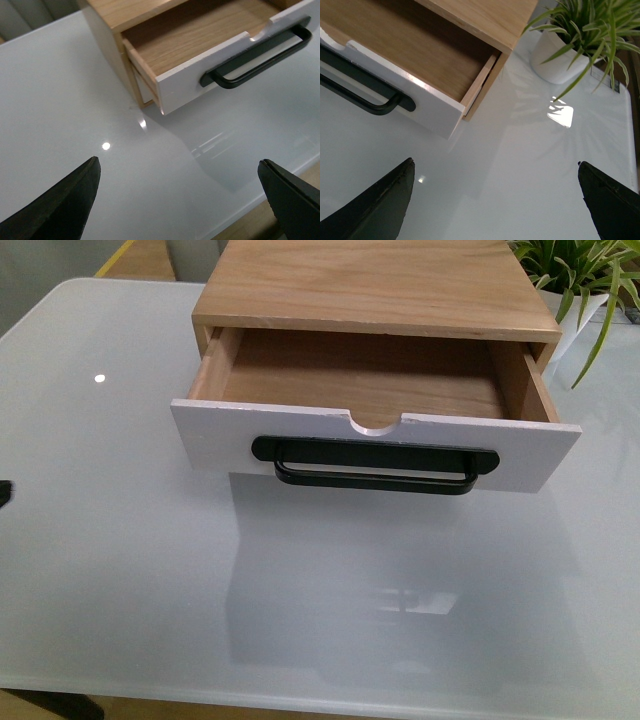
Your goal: Close drawer sideways
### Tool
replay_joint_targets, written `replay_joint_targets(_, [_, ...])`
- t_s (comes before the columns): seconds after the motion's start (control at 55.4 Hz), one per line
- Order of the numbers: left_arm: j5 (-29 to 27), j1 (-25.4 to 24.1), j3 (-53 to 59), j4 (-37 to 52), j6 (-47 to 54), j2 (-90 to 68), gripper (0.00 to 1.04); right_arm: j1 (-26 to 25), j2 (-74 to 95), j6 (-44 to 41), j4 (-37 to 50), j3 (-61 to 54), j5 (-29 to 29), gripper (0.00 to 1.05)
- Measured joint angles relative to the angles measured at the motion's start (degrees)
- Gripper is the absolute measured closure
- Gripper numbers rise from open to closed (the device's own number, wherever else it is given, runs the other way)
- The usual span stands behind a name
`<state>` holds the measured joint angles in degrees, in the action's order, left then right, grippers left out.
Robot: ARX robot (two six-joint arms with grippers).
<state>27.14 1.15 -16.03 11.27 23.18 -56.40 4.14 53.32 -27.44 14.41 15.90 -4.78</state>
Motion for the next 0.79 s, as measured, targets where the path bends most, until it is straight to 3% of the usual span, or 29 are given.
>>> replay_joint_targets(0.18, [4.1, 3.8, -5.8, 5.9, 4.7, -15.3, 0.09, 1.4, 14.0, -8.3, 1.8, 6.6, -4.0, 0.09])
replay_joint_targets(0.379, [8.4, 8.4, -10.3, 10.4, 10.5, -26.5, 0.09, 6.7, 26.1, -18.6, 1.9, 11.7, -5.6, 0.09])
replay_joint_targets(0.794, [13.7, 14.3, -14.8, 13.6, 13.3, -34.9, 0.09, 14.5, 34.4, -24.9, 1.5, 15.8, -7.6, 0.09])
